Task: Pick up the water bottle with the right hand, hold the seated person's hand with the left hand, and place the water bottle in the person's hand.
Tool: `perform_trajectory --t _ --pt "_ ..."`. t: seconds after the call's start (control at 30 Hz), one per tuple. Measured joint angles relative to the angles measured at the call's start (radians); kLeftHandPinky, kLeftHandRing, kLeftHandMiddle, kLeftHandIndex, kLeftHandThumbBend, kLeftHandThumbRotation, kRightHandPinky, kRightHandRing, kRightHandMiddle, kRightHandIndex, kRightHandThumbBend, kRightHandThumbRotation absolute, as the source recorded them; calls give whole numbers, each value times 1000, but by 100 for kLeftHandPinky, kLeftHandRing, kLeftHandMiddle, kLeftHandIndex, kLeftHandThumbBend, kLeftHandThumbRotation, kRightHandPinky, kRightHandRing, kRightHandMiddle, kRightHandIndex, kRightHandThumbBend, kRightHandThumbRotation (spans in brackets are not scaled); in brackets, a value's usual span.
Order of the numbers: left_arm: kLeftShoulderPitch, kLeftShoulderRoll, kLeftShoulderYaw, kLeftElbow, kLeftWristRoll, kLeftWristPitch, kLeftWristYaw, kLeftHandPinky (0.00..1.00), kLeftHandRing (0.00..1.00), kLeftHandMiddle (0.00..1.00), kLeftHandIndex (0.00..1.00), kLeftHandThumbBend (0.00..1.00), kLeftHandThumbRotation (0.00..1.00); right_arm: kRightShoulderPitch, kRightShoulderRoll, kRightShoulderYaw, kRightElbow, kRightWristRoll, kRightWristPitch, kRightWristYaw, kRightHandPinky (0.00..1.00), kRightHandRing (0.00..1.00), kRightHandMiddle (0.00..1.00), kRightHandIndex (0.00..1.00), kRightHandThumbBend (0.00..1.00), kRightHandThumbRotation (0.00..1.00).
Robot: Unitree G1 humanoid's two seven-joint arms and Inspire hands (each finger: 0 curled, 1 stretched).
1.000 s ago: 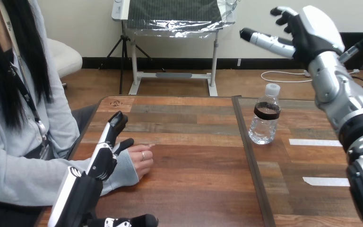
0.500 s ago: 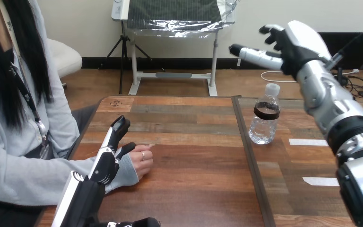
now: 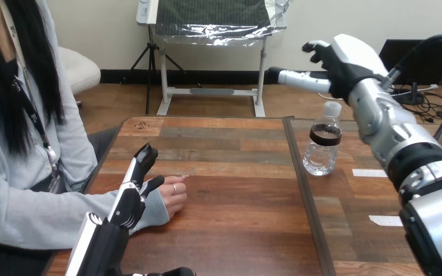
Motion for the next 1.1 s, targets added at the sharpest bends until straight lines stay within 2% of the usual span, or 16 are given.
perform_trajectory --t 0.3,0.87,1.1 --pt "21 -6 -2 -4 14 -1 9 91 100 100 100 100 56 1 16 22 5 -14 22 16 76 84 86 90 87 92" --pt "50 -13 -2 -4 28 -17 28 90 100 100 100 100 57 13 29 15 6 -1 22 25 77 83 84 88 84 86" --pt "63 -22 2 -5 46 -29 42 88 100 100 100 100 59 31 35 13 6 3 22 25 76 83 84 87 84 87"
